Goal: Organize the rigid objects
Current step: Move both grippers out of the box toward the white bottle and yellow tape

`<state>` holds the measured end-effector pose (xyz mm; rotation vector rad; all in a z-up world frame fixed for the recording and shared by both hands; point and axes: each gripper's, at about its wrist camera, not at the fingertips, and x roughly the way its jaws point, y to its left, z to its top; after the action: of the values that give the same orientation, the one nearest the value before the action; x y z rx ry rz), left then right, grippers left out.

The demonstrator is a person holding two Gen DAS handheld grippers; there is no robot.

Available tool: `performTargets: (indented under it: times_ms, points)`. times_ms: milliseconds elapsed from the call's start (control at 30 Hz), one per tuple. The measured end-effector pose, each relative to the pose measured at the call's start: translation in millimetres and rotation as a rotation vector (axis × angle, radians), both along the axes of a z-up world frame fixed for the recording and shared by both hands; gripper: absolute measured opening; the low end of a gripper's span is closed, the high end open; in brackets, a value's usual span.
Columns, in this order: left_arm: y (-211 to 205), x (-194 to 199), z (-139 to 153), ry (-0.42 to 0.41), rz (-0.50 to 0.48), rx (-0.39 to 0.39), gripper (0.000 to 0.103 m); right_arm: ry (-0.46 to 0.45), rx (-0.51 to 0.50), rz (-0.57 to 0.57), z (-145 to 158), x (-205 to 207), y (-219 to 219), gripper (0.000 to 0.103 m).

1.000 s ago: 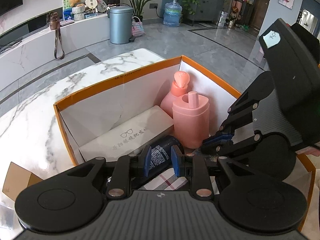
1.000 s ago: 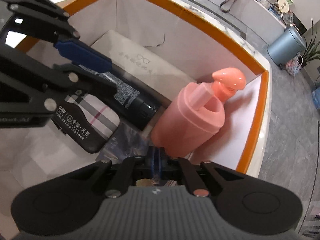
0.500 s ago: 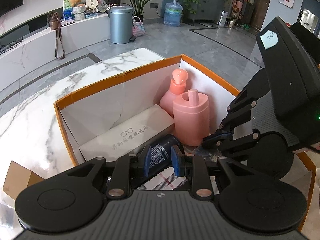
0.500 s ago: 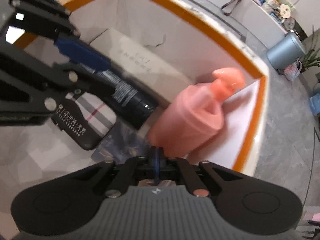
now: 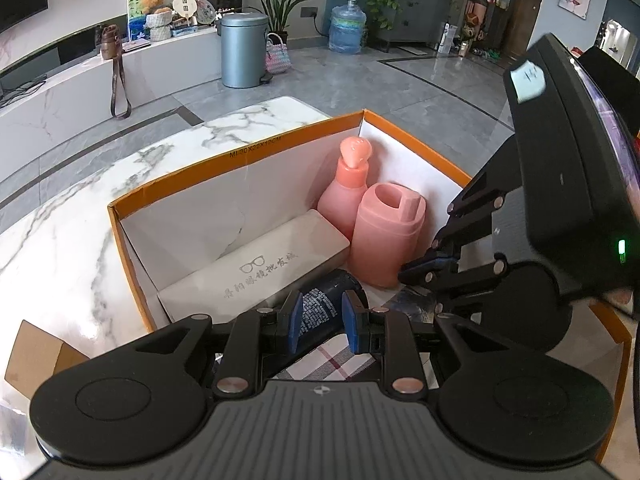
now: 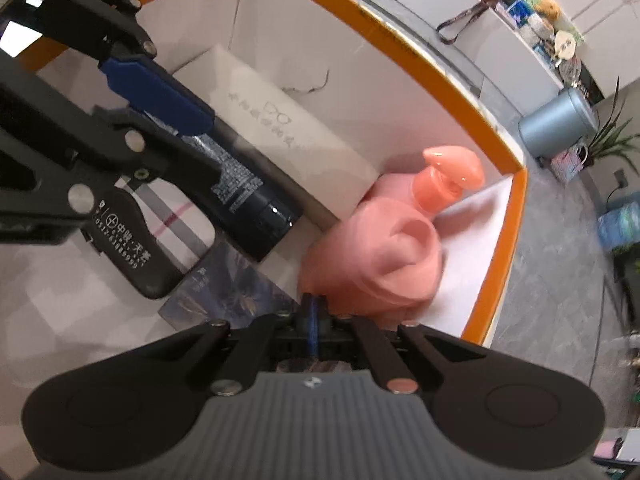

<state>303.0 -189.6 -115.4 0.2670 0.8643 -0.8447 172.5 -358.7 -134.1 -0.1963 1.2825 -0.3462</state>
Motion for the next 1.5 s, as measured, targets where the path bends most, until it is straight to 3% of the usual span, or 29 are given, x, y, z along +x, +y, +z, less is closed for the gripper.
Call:
performTargets:
  times_ms: [200,333,533,733,933,1033,1233,1367,1500]
  points:
    - [3,-1,2,0.012,0.004,-0.020,0.029,-0.016,0.050,0.000,18,-10,4,0.000]
    - [3,-6,4,0.005,-0.008,0.000,0.029,-0.004,0.212,-0.025,25,-18,7,0.006]
    - [10,-14,11,-0.007,0.003,0.009,0.029,0.059,0.353,-0.085,4,-23,22,0.008]
    - [19,-20,20,-0.016,0.030,0.015,0.029,0.004,0.341,-0.179,-8,-21,12,0.008]
    - [30,-30,29,-0.029,0.045,0.022,0.029,-0.019,0.313,-0.178,-9,-23,17,0.005]
    - [38,-36,36,-0.036,0.052,0.021,0.030,-0.033,0.310,-0.186,-5,-28,22,0.009]
    - [67,-58,58,-0.035,0.071,0.017,0.030,-0.143,0.263,-0.194,28,-45,47,0.011]
    - [101,-73,77,-0.046,0.146,0.008,0.039,-0.321,0.209,-0.236,64,-52,65,0.038]
    - [153,-89,88,-0.063,0.286,0.020,0.049,-0.506,0.207,-0.229,97,-58,98,0.046]
